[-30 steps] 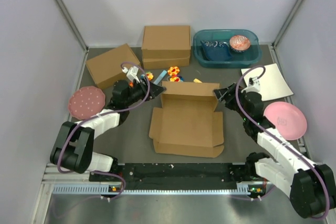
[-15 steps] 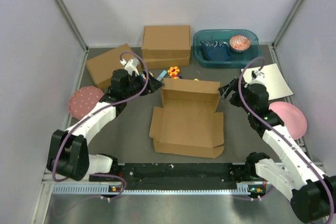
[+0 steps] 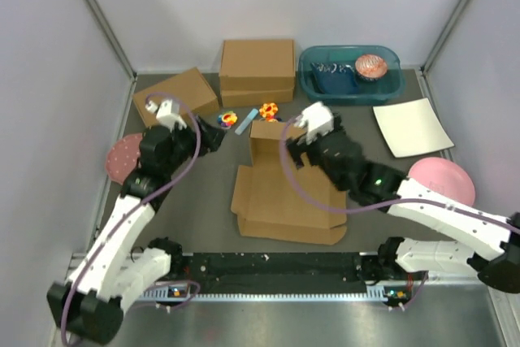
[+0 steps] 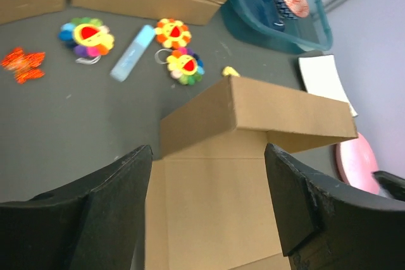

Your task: Fold the paper box

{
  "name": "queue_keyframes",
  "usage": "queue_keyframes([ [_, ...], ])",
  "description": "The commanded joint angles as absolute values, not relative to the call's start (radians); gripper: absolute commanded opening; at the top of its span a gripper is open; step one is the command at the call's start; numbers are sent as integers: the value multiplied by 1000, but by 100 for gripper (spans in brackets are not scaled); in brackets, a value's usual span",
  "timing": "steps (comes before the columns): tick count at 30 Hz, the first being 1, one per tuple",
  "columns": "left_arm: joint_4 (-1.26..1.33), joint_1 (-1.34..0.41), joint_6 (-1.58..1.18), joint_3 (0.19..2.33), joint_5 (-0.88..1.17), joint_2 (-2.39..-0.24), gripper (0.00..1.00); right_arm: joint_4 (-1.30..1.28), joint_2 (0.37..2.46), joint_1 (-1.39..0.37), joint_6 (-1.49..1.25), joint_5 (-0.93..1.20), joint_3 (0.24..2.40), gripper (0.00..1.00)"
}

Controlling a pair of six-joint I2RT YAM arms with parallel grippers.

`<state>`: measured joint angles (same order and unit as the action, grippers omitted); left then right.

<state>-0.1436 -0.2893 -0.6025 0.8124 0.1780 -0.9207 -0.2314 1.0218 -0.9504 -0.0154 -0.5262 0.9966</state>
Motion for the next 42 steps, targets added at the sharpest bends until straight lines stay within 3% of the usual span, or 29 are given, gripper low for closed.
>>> queue_keyframes([
  [1,-294,-284,-610,686,11,-711,77,-171,1141,-1104,414,-925,967,90],
  [7,-382,-284,-617,581,-100,-516,77,-55,1235,-1180,632,-996,936,90],
  [17,-443,-284,-623,554,-135,-460,77,153,1453,-1158,827,-986,943,90],
  [23,-471,-284,-621,548,-166,-414,77,261,1563,-1112,917,-1020,960,84],
  [29,-468,-285,-614,560,-150,-425,77,353,1634,-1057,1000,-1052,957,68],
  [36,-477,-285,-604,558,-163,-411,78,471,1674,-1028,1087,-1095,959,27],
  [41,-480,-285,-601,564,-164,-408,78,491,1645,-1037,1144,-1140,1011,11],
  [42,-480,-285,-601,571,-166,-411,78,462,1622,-1043,1137,-1147,1028,3],
])
